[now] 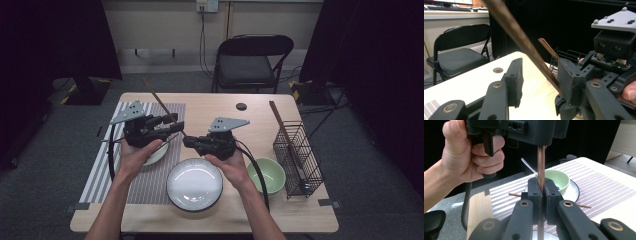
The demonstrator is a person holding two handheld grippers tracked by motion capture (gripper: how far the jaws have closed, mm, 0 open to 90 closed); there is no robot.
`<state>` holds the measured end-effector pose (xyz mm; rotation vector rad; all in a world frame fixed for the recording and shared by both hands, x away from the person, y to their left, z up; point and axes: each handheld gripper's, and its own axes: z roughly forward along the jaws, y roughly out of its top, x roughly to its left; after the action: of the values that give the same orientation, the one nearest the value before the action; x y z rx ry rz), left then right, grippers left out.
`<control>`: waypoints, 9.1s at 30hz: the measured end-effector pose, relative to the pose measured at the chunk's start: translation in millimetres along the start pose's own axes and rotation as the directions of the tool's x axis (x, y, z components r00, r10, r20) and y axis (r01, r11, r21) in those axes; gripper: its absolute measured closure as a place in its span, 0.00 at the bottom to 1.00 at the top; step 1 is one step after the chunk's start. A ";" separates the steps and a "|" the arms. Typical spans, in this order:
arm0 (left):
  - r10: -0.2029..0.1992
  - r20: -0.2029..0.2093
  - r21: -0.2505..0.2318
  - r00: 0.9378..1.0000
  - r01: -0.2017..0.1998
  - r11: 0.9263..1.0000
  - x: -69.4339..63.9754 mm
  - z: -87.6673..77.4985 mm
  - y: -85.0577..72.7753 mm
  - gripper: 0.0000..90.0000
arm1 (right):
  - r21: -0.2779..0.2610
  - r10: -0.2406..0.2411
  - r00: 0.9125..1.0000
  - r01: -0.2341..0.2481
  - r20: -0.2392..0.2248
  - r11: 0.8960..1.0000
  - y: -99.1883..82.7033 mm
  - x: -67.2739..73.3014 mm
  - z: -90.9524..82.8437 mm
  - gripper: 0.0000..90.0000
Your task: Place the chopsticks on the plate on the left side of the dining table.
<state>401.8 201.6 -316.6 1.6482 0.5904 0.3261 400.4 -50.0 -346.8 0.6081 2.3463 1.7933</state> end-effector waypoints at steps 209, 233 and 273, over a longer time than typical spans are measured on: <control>0.107 0.006 0.249 0.994 -0.105 0.963 16.9 21.5 -72.5 0.81 | 0.015 0.030 0.997 -0.031 0.074 0.999 57.4 -14.8 -40.0 0.96; 0.015 0.209 0.201 0.978 -0.058 0.978 -16.1 24.0 -81.1 0.94 | -0.029 0.039 0.994 -0.036 0.100 0.999 69.4 -26.6 -33.6 0.65; -0.038 0.144 0.058 0.989 0.030 0.998 -14.9 10.5 -73.6 0.94 | -0.068 0.060 0.997 -0.063 -0.039 0.996 47.0 -2.2 -4.6 0.89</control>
<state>380.9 190.3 -388.6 1.6976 0.5215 0.1646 412.1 -44.9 -301.3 0.6496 2.3013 1.9194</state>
